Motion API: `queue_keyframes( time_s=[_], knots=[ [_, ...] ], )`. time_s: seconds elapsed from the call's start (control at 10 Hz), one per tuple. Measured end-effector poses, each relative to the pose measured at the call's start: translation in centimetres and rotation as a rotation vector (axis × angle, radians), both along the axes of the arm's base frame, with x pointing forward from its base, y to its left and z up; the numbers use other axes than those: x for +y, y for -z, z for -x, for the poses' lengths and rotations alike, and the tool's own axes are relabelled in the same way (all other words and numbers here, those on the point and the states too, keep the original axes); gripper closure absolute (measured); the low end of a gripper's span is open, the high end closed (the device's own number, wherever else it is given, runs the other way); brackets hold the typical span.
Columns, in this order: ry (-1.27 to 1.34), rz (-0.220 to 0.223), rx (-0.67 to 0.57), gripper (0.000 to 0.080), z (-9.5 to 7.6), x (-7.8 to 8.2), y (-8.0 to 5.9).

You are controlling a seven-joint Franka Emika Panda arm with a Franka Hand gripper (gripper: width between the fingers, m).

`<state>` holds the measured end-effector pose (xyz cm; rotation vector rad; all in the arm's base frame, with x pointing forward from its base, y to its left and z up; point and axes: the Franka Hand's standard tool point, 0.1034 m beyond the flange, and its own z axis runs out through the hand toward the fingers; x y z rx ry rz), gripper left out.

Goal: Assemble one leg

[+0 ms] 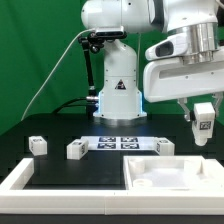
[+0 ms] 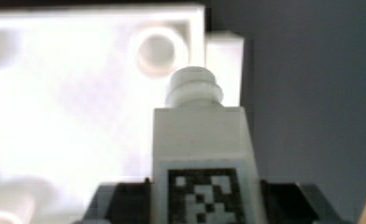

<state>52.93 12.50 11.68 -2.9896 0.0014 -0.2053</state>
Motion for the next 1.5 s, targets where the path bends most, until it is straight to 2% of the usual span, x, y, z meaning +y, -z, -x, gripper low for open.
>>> queue_keyframes(
  time_s=[0.1,0.2,0.3,0.4,0.7,0.8,0.9,1.2,1.4,1.5],
  knots=[
    [-0.027,0.007,-0.062,0.0509,-0.7,-0.5,-0.3],
    [-0.050,0.018,-0.190,0.0509,-2.3,-1.1,-1.0],
    [-0.054,0.026,-0.268,0.0509,-2.6,-1.6,-0.9],
    [-0.059,0.026,-0.258,0.0509,-2.1,-1.3,-0.5],
    [-0.071,0.028,-0.260,0.0509,-2.1,-1.2,-0.3],
    [-0.115,0.037,-0.299,0.0509,-2.5,-0.6,0.6],
    [-0.140,0.042,-0.304,0.0509,-3.3,-0.6,1.2],
    [-0.162,0.039,-0.338,0.0509,-6.6,-0.2,1.5],
    [-0.170,0.041,-0.346,0.0509,-7.5,-0.3,1.8],
    [-0.171,0.042,-0.340,0.0509,-7.5,-0.5,2.4]
  ],
)
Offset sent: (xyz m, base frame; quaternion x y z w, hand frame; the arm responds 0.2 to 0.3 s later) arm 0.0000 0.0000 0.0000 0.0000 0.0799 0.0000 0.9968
